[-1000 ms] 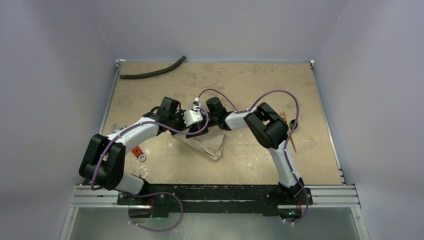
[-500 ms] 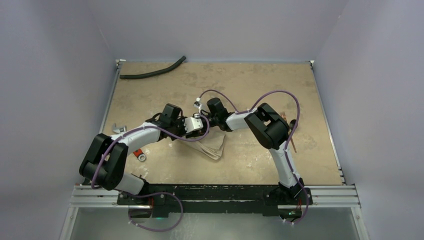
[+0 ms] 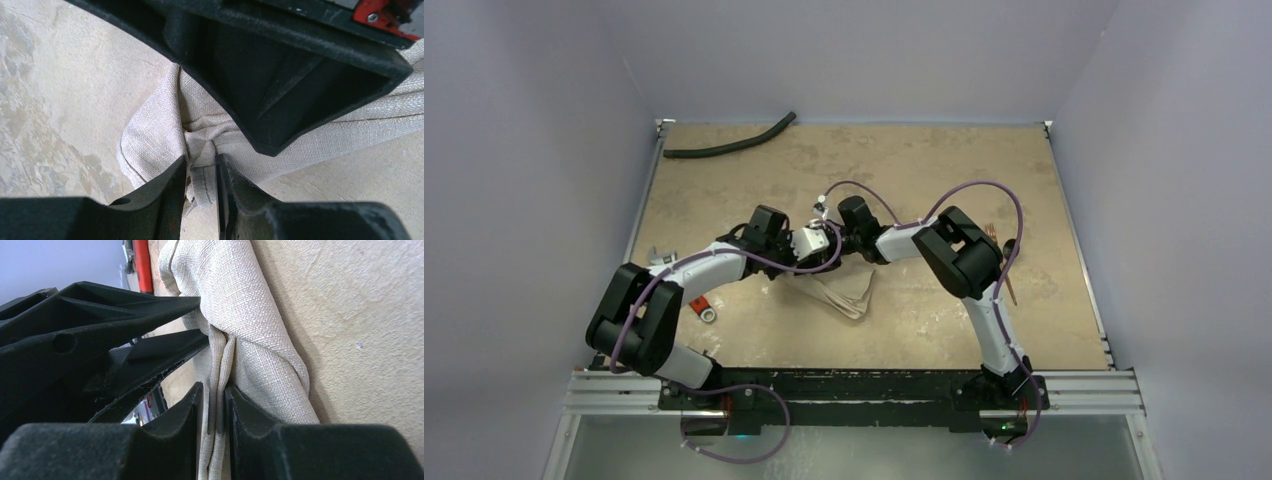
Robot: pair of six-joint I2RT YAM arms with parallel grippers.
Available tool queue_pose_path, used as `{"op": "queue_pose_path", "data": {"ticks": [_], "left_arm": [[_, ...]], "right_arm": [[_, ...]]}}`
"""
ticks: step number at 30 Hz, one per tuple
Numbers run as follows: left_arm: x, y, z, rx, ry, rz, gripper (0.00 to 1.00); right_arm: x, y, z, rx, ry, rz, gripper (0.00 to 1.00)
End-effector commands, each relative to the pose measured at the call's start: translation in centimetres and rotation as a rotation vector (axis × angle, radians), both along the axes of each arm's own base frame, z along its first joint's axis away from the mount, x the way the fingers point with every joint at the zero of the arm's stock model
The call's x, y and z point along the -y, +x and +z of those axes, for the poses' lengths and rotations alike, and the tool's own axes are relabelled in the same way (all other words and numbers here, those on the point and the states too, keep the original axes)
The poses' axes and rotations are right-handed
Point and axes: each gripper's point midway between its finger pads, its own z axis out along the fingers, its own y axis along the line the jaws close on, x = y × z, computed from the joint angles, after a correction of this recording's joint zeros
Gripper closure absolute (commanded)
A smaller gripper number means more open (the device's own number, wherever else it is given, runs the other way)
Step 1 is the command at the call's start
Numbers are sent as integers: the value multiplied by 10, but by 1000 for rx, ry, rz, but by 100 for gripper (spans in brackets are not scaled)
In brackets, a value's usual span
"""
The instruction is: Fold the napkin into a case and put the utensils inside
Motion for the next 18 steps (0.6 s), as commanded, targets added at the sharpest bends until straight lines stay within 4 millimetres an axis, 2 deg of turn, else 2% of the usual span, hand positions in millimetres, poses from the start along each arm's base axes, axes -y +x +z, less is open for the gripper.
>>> {"op": "queue_pose_path", "data": {"ticks": [1, 8, 13, 16, 18], "left_arm": [[2, -4, 0, -53, -41, 60, 74], [4, -5, 2, -73, -72, 110, 77], [8, -8, 5, -102, -103, 135, 78], [9, -7, 7, -100, -108, 137, 78], [8, -5, 9, -92, -106, 143, 78]], "right_arm": [[-6, 3, 12, 41, 4, -25, 74], [-17, 3, 22, 67, 14, -10, 68], [-21, 6, 18, 74, -8, -26, 69], [-22, 7, 16, 82, -18, -36, 73], [-23, 8, 17, 91, -25, -39, 83]]}}
